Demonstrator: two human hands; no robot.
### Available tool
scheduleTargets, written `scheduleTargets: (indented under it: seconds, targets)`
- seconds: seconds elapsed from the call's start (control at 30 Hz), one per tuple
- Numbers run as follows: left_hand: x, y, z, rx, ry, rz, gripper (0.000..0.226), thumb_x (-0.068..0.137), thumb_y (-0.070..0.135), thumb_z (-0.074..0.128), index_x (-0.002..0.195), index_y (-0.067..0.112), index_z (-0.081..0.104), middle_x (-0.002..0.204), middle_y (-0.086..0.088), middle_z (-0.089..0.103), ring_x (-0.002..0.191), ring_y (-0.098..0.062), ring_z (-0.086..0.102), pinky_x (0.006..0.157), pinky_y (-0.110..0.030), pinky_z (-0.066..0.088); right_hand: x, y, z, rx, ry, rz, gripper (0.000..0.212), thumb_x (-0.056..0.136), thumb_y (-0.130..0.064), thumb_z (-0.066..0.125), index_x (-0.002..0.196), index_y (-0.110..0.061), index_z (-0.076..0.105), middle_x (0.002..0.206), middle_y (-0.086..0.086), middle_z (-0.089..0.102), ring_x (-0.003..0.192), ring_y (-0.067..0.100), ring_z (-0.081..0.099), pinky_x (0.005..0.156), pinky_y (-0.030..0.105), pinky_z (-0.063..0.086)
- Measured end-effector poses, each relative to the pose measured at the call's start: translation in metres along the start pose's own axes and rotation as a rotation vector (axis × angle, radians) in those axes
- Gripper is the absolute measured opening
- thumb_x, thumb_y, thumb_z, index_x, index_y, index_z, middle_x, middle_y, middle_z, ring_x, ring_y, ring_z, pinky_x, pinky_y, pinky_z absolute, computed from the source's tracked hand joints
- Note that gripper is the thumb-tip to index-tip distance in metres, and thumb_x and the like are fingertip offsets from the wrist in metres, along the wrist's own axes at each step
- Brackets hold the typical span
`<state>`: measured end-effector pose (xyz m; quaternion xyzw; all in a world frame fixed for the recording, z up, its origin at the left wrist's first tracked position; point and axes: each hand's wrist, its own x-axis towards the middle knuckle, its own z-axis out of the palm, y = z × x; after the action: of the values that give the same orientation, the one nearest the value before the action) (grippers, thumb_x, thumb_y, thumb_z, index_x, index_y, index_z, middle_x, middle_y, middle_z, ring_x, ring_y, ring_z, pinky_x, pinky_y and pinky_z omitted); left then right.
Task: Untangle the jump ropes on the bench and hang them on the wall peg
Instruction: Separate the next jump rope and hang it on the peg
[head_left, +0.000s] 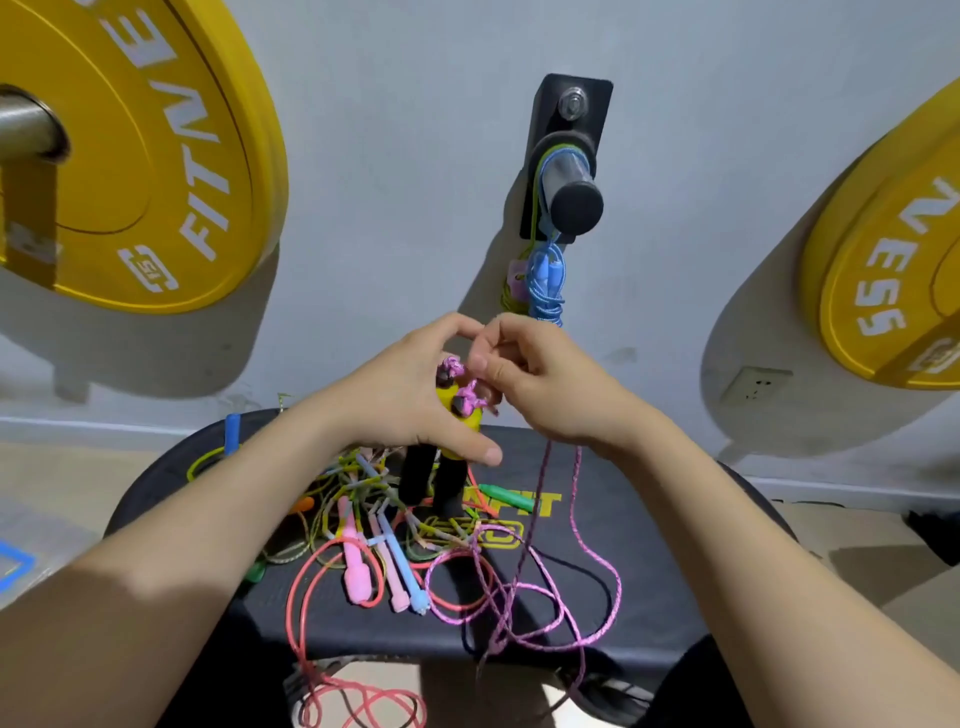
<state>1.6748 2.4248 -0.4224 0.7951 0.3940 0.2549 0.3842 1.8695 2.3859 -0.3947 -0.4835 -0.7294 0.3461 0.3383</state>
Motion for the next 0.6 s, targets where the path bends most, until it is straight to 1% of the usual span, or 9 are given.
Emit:
scheduleTargets:
  seconds: [0.07,0.13,0.2,0.27,0.37,0.43,0.47,0.53,0.6]
  targets:
    - [0.002,-0.003,-0.002,-0.157,0.033,0.025,0.099,0.052,0.028,0.107,0.134,0.039,0.052,0.112,0.009,0.076,0.1,-0.01,0.076,0.083,-0.024,0.06,0.005,-0.001,-0.004,0.085,0.083,0.015,0.011,0.109,-0.006,0.053,0.099,-0.002,0.059,0.068,0.001,0.061,0.057,0.006,0.055,0.054,0.017,0.044]
    - [0.004,-0.002,-0.004,-0.22,0.069,0.021,0.088,0.058,0.02,0.105,0.132,0.031,0.059,0.113,0.001,0.078,0.1,-0.016,0.078,0.085,-0.028,0.061,0.008,0.0,-0.011,0.189,0.16,0.054,0.013,0.111,-0.008,0.048,0.1,-0.006,0.056,0.068,-0.001,0.056,0.053,0.002,0.05,0.051,0.016,0.039]
    - [0.006,-0.002,-0.006,-0.289,0.029,0.009,0.065,0.066,0.02,0.101,0.123,0.023,0.07,0.107,-0.003,0.081,0.094,-0.017,0.077,0.083,-0.027,0.059,0.009,0.003,-0.017,0.339,0.192,0.082,0.015,0.113,-0.009,0.045,0.1,-0.009,0.053,0.068,0.0,0.052,0.053,0.005,0.046,0.053,0.021,0.037]
    - [0.007,-0.003,-0.005,-0.351,-0.03,-0.022,0.048,0.071,0.024,0.097,0.114,0.02,0.076,0.102,-0.004,0.081,0.088,-0.015,0.075,0.081,-0.025,0.058,0.009,0.005,-0.019,0.473,0.231,0.109,0.018,0.113,-0.009,0.044,0.097,-0.012,0.052,0.065,-0.003,0.051,0.055,0.009,0.044,0.056,0.023,0.035]
    - [0.005,-0.004,-0.001,-0.346,-0.111,-0.062,0.045,0.075,0.023,0.096,0.115,0.023,0.077,0.106,-0.003,0.082,0.094,-0.016,0.077,0.082,-0.025,0.06,0.011,0.011,-0.019,0.61,0.389,0.203,0.017,0.113,-0.015,0.044,0.1,-0.012,0.055,0.071,0.001,0.051,0.062,0.014,0.045,0.059,0.027,0.038]
    - [0.004,-0.002,0.002,-0.329,-0.133,-0.071,0.046,0.074,0.029,0.095,0.116,0.025,0.076,0.107,-0.004,0.081,0.096,-0.018,0.078,0.084,-0.031,0.063,0.009,0.014,-0.021,0.585,0.466,0.247,0.015,0.113,-0.021,0.046,0.106,-0.012,0.056,0.076,0.003,0.053,0.065,0.014,0.047,0.061,0.028,0.039]
    - [0.004,-0.001,0.003,-0.331,-0.13,-0.076,0.047,0.073,0.033,0.094,0.115,0.023,0.076,0.106,-0.006,0.08,0.096,-0.019,0.077,0.087,-0.037,0.064,0.007,0.015,-0.023,0.525,0.465,0.24,0.016,0.113,-0.025,0.048,0.106,-0.013,0.056,0.075,0.0,0.055,0.064,0.011,0.048,0.06,0.027,0.04]
    - [0.004,0.002,0.006,-0.343,-0.125,-0.077,0.048,0.077,0.039,0.09,0.114,0.014,0.073,0.101,-0.016,0.076,0.09,-0.021,0.073,0.091,-0.047,0.06,-0.001,0.017,-0.026,0.359,0.389,0.178,0.02,0.108,-0.037,0.058,0.105,-0.018,0.062,0.072,-0.014,0.062,0.062,0.001,0.053,0.058,0.018,0.043]
    - [0.003,0.005,0.008,-0.357,-0.14,-0.076,0.046,0.082,0.04,0.086,0.112,0.009,0.069,0.099,-0.023,0.073,0.087,-0.024,0.071,0.087,-0.048,0.06,-0.008,0.017,-0.024,0.229,0.24,0.105,0.025,0.102,-0.046,0.067,0.105,-0.021,0.068,0.069,-0.023,0.062,0.061,-0.004,0.054,0.057,0.011,0.044]
